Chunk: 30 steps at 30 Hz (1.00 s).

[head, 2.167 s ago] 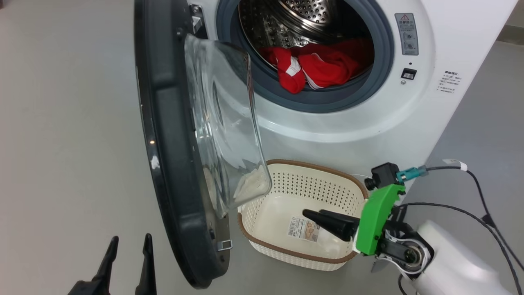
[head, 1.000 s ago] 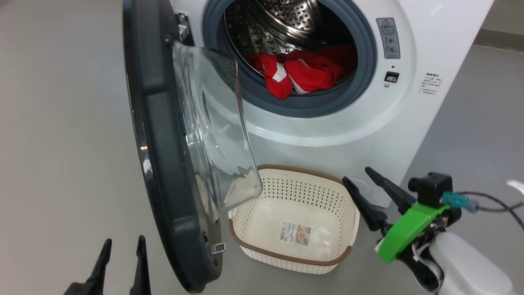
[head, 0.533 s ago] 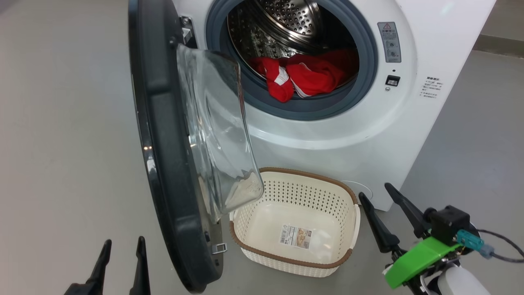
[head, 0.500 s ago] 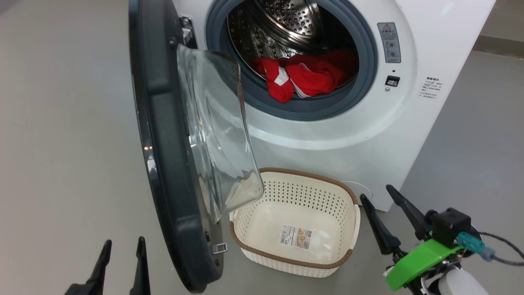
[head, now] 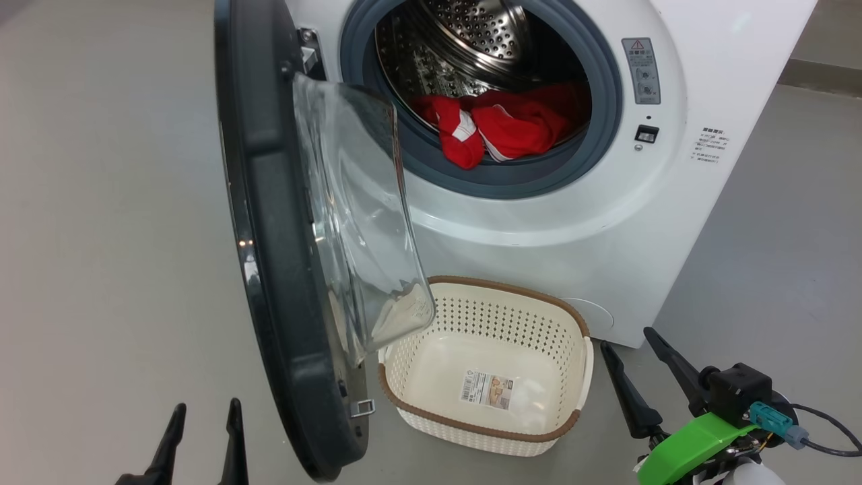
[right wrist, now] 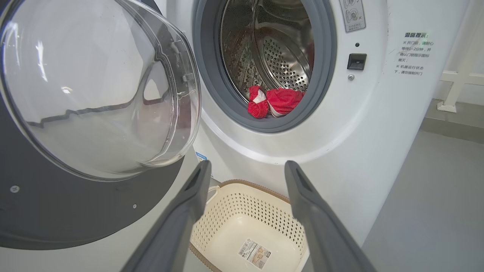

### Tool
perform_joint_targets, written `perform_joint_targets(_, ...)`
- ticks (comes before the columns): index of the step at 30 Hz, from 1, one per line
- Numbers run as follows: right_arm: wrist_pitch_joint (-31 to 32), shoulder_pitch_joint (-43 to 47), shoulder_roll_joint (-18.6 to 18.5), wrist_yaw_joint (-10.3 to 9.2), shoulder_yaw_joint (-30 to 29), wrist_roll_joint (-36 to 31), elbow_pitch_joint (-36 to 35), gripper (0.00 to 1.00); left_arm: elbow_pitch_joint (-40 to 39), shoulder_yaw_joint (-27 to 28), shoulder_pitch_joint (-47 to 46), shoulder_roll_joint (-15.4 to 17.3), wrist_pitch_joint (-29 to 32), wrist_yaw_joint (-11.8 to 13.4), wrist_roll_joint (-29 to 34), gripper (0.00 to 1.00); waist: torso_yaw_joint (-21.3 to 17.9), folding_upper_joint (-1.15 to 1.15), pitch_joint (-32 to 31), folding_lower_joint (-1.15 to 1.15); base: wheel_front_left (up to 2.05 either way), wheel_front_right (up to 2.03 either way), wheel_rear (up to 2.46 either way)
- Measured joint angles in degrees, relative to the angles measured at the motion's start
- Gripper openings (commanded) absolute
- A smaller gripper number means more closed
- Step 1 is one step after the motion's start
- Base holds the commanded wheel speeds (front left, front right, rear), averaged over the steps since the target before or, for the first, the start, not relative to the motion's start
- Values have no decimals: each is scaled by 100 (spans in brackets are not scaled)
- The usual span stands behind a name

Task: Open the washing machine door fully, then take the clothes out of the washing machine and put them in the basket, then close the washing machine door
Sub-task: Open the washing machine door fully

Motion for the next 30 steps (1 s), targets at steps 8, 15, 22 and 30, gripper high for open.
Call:
perform_joint_targets(8,0,0,0,0,-32,-48,2,100,-87,1,-1,0,0,0,-2,16,27,0,4,0,0,0,0)
perform_joint_targets(15,0,0,4,0,-47,-96,-3,100,-888,310,-61,-1,0,47,-48,0,53,0,-8,0,0,0,0)
perform_joint_targets(22,0,-1,0,0,-60,-102,1,100,-2788,300,-370,2,-43,168,-252,0,78,0,20,0,0,0,0)
perform_joint_targets(30,0,-2,-2,0,-47,-105,3,100,-3252,-1014,-339,15,-48,-49,-152,0,71,0,23,0,0,0,0)
